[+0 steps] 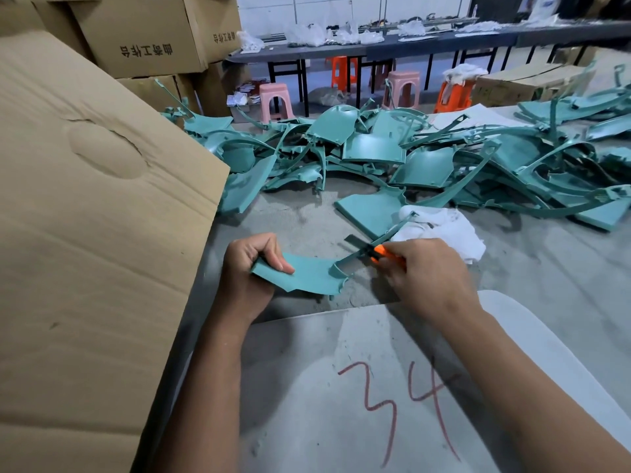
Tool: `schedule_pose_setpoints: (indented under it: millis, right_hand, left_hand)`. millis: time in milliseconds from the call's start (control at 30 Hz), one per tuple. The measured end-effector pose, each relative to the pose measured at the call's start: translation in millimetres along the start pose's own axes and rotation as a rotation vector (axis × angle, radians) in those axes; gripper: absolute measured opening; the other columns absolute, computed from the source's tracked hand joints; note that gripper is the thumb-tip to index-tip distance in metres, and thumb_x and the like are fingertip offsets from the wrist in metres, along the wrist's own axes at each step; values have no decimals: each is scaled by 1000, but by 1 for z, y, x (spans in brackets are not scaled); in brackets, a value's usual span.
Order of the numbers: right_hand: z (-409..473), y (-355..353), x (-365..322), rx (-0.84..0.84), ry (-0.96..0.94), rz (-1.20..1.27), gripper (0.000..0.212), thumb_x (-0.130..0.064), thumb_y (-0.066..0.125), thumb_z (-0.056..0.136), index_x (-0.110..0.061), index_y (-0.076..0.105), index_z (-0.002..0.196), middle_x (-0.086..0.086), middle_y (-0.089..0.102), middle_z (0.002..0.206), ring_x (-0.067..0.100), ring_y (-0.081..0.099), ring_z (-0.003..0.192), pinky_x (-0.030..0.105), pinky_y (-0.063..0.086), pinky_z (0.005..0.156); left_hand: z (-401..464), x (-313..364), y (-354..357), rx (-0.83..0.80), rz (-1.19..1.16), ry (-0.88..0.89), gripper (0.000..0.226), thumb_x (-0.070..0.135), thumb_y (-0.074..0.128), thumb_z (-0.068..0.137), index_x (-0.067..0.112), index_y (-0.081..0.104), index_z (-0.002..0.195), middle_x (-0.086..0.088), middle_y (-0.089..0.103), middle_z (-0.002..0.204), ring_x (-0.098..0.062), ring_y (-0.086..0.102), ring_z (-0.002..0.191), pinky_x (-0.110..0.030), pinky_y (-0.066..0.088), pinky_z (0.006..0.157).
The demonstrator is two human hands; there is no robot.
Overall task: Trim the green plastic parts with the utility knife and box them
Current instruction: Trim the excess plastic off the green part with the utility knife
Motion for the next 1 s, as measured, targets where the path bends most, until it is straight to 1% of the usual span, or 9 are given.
schedule_pose_setpoints:
  millis: [200,267,367,467,600,700,800,900,1000]
  right_hand:
    - [4,-23,53,98,274,-24,13,-38,73,91,-32,80,100,5,72,79,32,57,72,34,45,61]
    - [2,-31,55,160,317,-65,14,-38,76,89,-33,80,101,6,69,77,33,57,71,34,43,60]
    - [0,-31,37,217,266,-174,12,-30,71,91,-27,79,99,6,68,87,36,60,84,34,37,61]
    - [-1,-15,17,106,205,-201,16,-21,64,93,-21,77,103,4,64,92,31,55,90,37,41,64]
    - [-7,-8,-12,28,4,-4,27,-38,61,93,-24,79,107,-2,67,92,26,61,87,40,53,73]
    - [-8,-4,-26,-55,-120,78,30,-41,56,90,-31,78,107,-13,60,81,17,54,78,32,44,62]
    - [-3,-11,-5,44,27,107,23,-34,61,91,-31,78,106,-10,59,81,17,53,73,27,33,56]
    - [-1,-23,23,138,252,-127,16,-21,62,92,-21,76,100,3,62,89,31,57,87,33,29,62]
    - [-3,-17,12,40,189,-95,21,-30,58,97,-22,77,103,0,60,87,26,55,81,33,32,62]
  left_hand:
    - [2,4,-2,12,3,18,53,-36,36,67,15,49,58,3,56,51,-9,44,51,-19,36,55]
    - [1,5,0,12,0,21,49,-31,38,67,15,48,56,2,56,51,-11,44,52,-20,36,56]
    - [0,6,0,38,34,33,37,-12,42,64,22,48,50,1,56,52,-13,43,53,-22,36,56]
    - [0,7,2,54,95,46,36,-10,43,65,23,48,51,1,56,53,-14,44,54,-24,37,56]
    - [2,7,4,55,108,61,39,-9,42,67,26,48,52,0,55,54,-11,45,54,-21,38,55]
    - [2,7,0,83,126,59,38,-7,41,68,27,48,51,2,56,53,-10,45,54,-21,38,56]
    - [2,7,-2,67,120,60,37,-5,43,68,27,49,51,4,56,53,-11,44,53,-21,37,55]
    - [2,10,-2,60,124,72,37,-5,46,68,27,49,51,1,56,53,-14,44,53,-23,37,55]
    - [2,15,4,42,132,99,38,-8,47,69,26,49,52,-3,56,54,-14,45,53,-22,37,54]
Point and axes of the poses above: each hand's wrist, its own z-axis towards the middle knuckle, its own y-axis out of the palm, x = y × z, the point moved 7 cm from there along z, towards the middle knuckle
